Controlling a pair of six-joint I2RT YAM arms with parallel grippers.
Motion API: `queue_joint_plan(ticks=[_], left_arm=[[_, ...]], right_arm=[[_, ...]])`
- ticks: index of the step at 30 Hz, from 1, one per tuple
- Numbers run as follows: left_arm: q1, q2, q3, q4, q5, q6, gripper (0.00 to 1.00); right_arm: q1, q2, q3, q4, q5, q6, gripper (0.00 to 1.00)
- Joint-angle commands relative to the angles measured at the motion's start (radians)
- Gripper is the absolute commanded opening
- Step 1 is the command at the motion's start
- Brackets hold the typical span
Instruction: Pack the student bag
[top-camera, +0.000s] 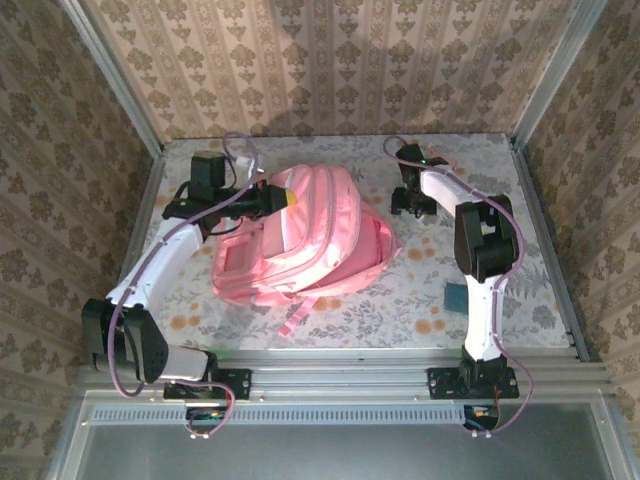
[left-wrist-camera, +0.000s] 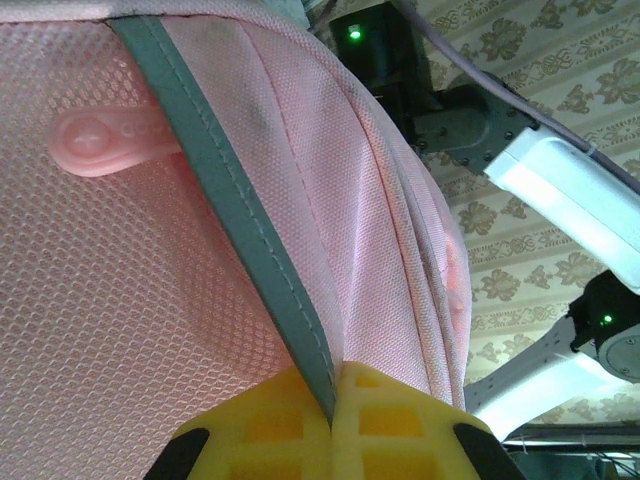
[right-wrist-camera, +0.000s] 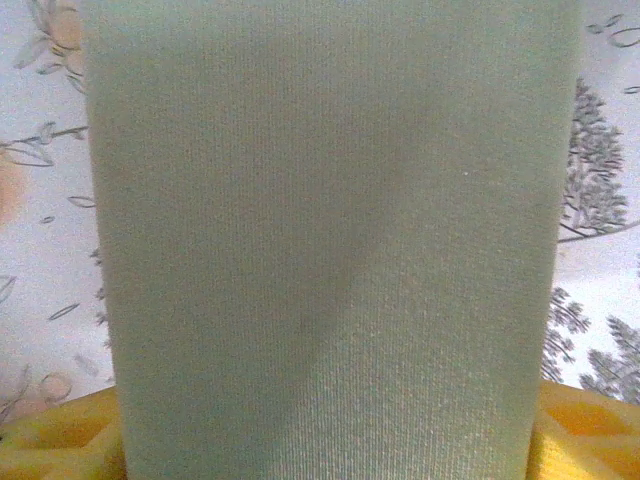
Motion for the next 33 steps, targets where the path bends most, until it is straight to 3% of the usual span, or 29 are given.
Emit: queue_joint_plan(ticks=[1, 7, 18, 25, 33], left_arm=[[0.008, -0.049, 0.076, -0.001, 0.068, 0.059, 0.00], [0.039, -0.028, 0.090, 0.038, 0.116, 0.051, 0.00], [0.047, -0.003, 0.140, 0.222, 0.278, -0.031, 0.00], [0.046, 0.025, 0.187, 0.227, 0.318, -0.042, 0.00], [0.049, 0.034, 0.197, 0.238, 0.311, -0.067, 0.00]], right_arm=[[0.011, -0.156, -0.051, 0.035, -0.004, 0.036, 0.68], [0.062, -0.413, -0.250, 0.151, -0.047, 0.110, 0.66], [0.198, -0.886, -0.714, 0.339, -0.378, 0.267, 0.65], [0.269, -0.957, -0.830, 0.407, -0.575, 0.208, 0.63], [0.366, -0.948, -0.813, 0.422, -0.476, 0.021, 0.64]])
